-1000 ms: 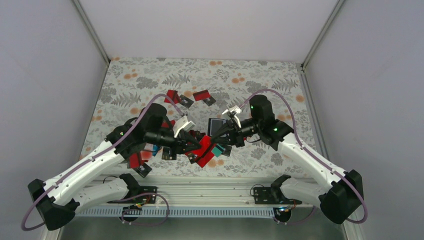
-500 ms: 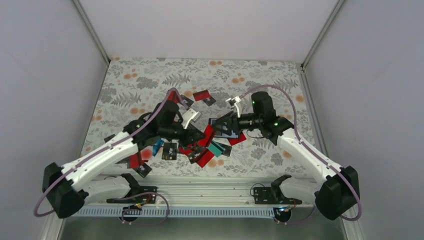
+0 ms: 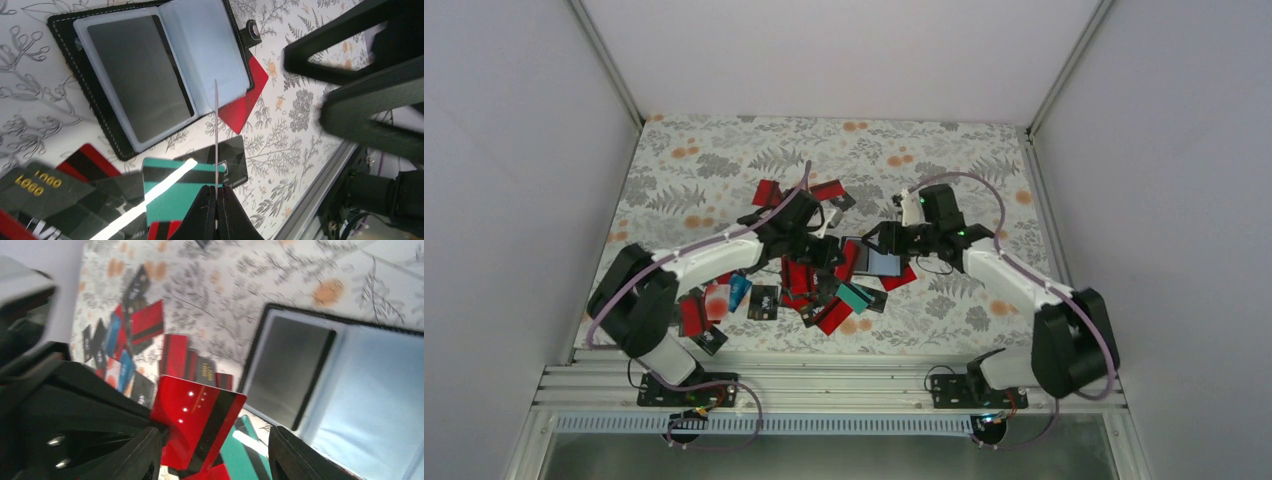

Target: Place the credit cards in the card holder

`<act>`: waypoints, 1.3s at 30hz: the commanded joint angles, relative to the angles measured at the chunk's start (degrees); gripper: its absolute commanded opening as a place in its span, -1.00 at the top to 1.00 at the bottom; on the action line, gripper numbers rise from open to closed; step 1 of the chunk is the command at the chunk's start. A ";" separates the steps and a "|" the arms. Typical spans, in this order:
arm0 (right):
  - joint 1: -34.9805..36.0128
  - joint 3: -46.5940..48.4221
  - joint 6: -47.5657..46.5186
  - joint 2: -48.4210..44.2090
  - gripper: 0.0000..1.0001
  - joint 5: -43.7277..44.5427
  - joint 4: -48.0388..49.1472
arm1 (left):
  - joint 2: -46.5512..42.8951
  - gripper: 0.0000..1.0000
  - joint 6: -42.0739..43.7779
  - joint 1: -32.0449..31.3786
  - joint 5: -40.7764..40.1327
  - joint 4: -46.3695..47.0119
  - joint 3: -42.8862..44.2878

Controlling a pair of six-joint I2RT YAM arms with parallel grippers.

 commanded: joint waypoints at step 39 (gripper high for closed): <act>-5.35 -1.78 2.45 12.58 0.09 12.71 0.23 | 20.08 0.95 -2.98 1.96 5.56 2.40 14.44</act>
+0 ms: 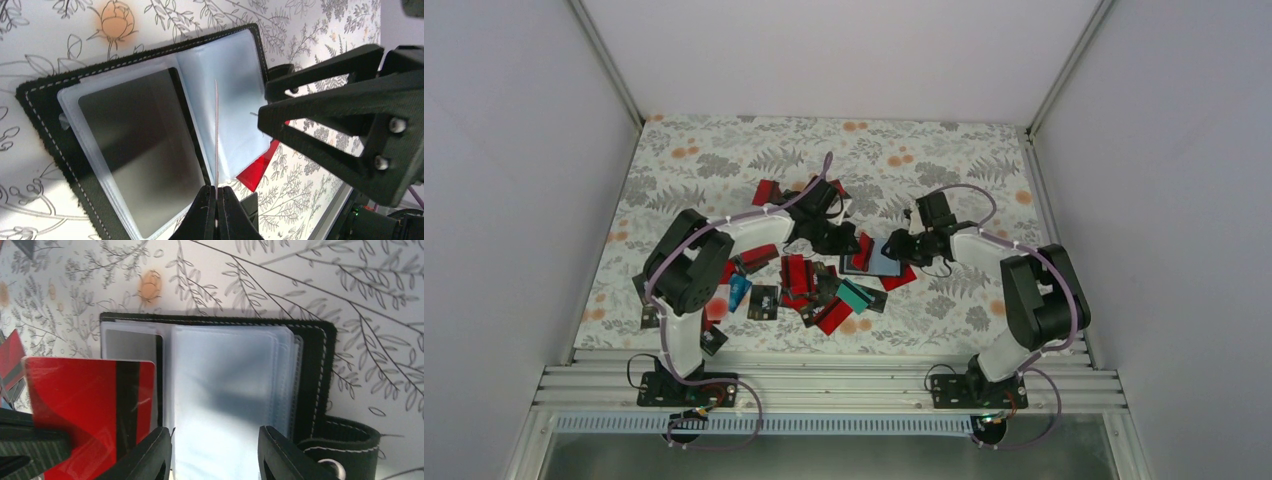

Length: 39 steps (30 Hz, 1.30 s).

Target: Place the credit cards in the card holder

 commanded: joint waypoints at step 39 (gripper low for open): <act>-1.69 -6.54 0.78 -0.93 0.71 1.53 3.59 | 4.81 0.95 -5.85 0.62 2.19 -0.61 1.90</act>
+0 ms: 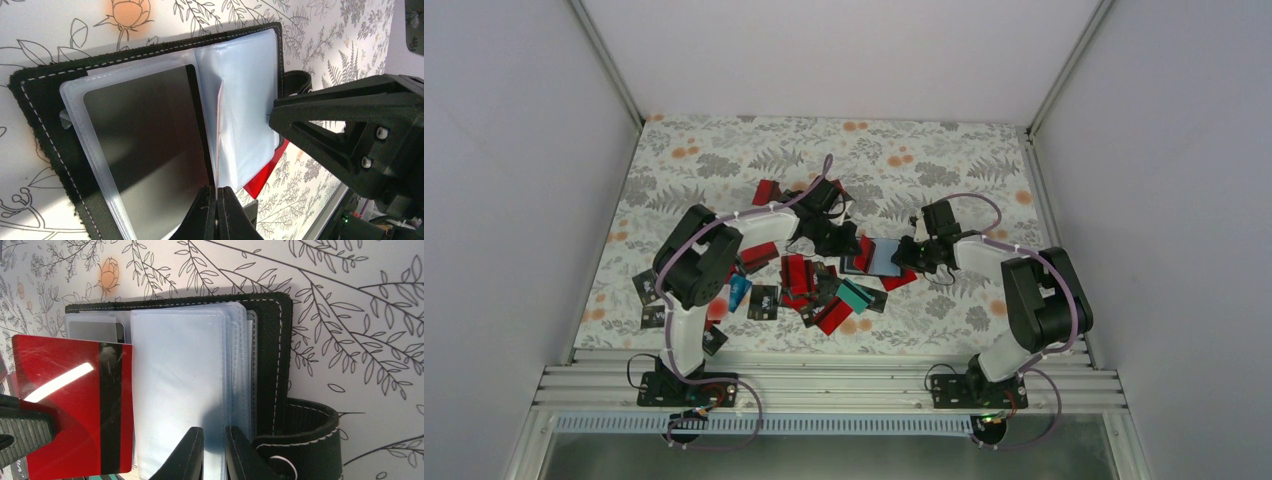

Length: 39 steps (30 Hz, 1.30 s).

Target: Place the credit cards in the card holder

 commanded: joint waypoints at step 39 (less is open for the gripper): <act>-0.42 -0.94 -0.84 0.28 0.77 -0.12 -0.17 | 0.75 0.95 -7.36 1.59 4.75 6.62 -4.32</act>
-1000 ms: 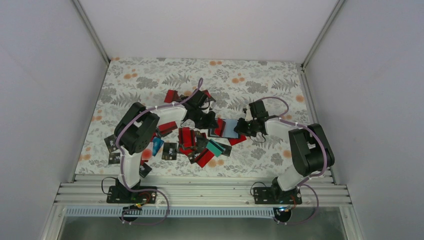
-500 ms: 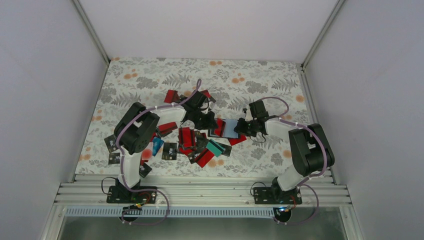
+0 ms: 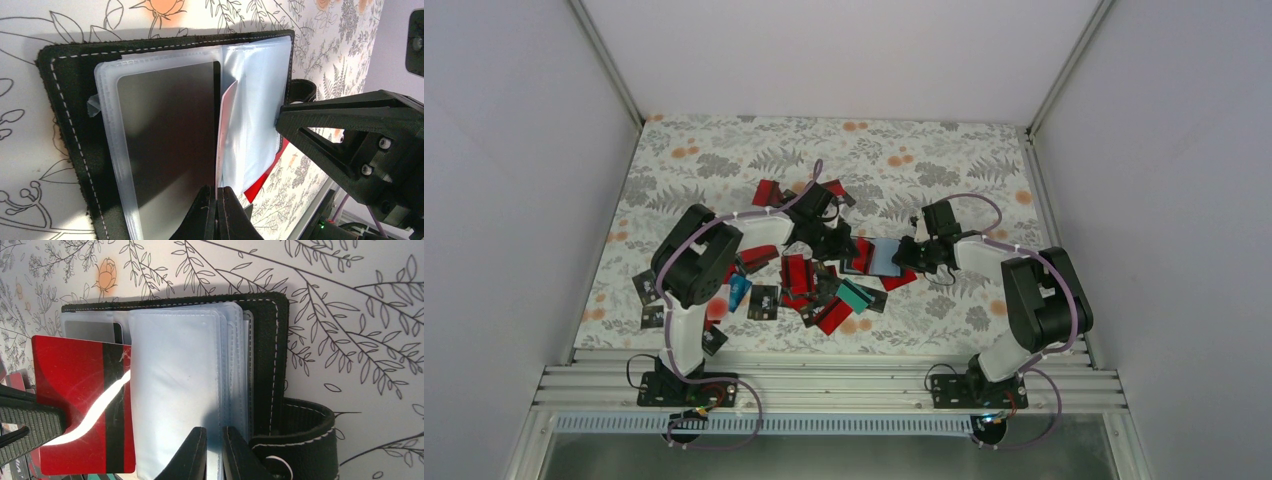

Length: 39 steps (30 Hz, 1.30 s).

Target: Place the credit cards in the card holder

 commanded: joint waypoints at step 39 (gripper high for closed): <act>-0.54 2.33 -6.55 -4.22 0.52 1.30 -4.79 | 4.87 0.95 4.04 0.73 5.40 -2.77 8.17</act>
